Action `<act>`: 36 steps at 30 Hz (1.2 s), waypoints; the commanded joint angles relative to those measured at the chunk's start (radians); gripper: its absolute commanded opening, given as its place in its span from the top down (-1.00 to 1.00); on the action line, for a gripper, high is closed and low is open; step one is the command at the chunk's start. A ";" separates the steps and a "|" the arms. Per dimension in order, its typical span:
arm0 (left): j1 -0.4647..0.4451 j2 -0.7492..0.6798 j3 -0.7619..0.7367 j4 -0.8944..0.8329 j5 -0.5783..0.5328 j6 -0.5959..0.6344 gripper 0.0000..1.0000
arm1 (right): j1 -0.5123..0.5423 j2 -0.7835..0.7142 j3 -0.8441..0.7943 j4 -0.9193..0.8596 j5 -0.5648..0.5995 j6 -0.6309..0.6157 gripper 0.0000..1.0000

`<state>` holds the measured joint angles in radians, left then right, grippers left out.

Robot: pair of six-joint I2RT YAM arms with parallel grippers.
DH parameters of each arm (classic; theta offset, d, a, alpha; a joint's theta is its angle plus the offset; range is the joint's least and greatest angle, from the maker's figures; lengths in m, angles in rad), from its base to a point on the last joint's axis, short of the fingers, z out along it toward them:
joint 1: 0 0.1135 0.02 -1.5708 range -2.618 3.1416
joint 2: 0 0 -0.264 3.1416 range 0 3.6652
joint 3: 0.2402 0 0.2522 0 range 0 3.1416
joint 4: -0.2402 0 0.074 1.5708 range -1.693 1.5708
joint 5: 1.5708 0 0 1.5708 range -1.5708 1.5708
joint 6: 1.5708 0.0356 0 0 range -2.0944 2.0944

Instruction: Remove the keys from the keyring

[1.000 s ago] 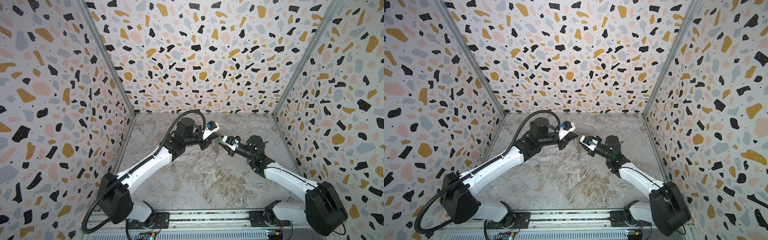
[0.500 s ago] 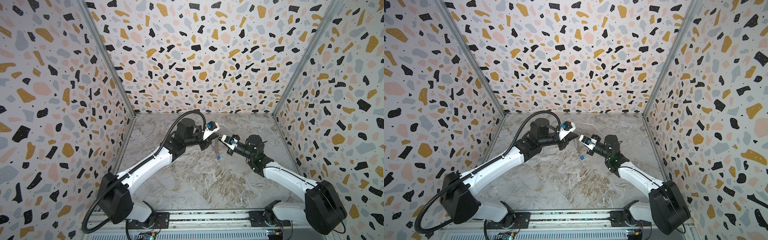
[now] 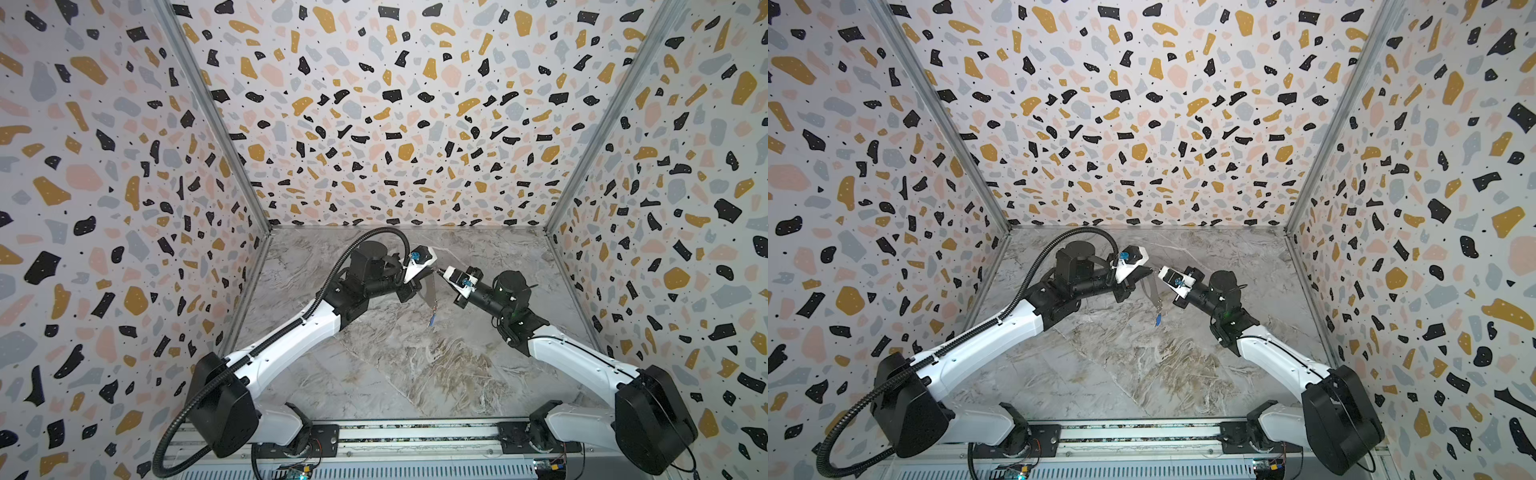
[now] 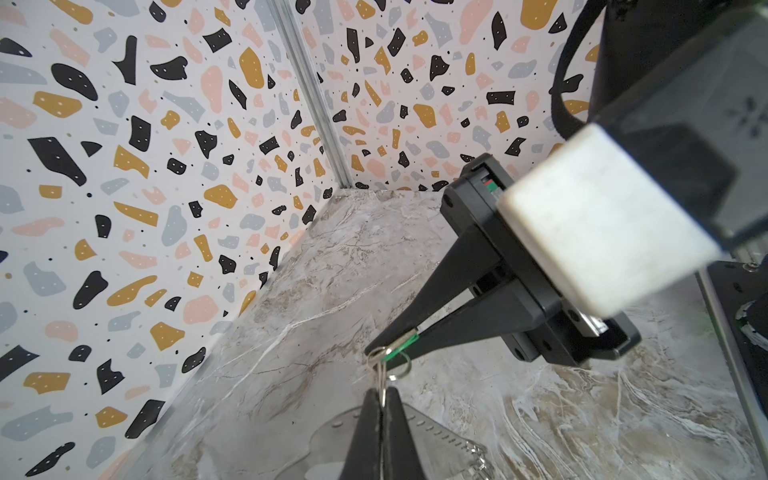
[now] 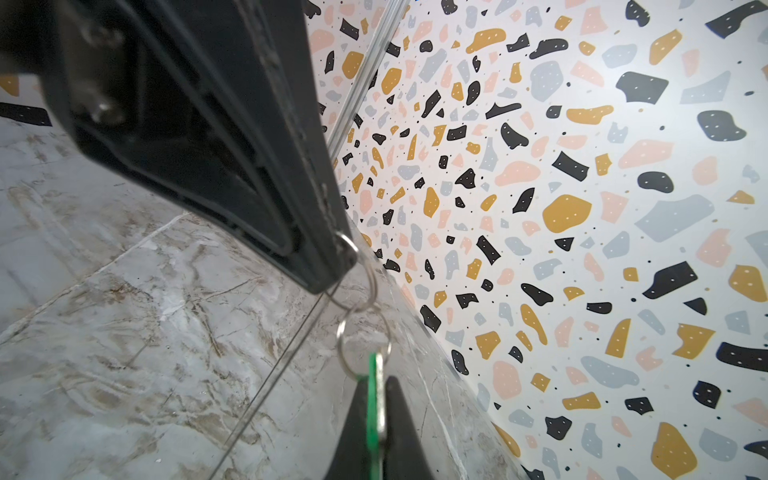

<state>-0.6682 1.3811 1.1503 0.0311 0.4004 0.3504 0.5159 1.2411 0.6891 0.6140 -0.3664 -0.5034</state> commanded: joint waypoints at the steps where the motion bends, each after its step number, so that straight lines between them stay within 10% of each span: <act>1: -0.005 -0.041 -0.005 0.071 -0.045 0.027 1.00 | -0.004 -0.025 0.001 0.002 0.067 -0.006 1.00; 19: -0.028 -0.022 0.022 0.021 -0.169 0.047 1.00 | 0.032 -0.041 -0.016 0.083 0.290 -0.104 1.00; 36: -0.072 0.028 0.057 -0.030 -0.236 0.068 1.00 | 0.036 -0.046 0.012 0.139 0.263 -0.076 1.00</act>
<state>-0.7357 1.4044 1.1767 0.0139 0.1944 0.4057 0.5678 1.2324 0.6754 0.6998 -0.1463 -0.6117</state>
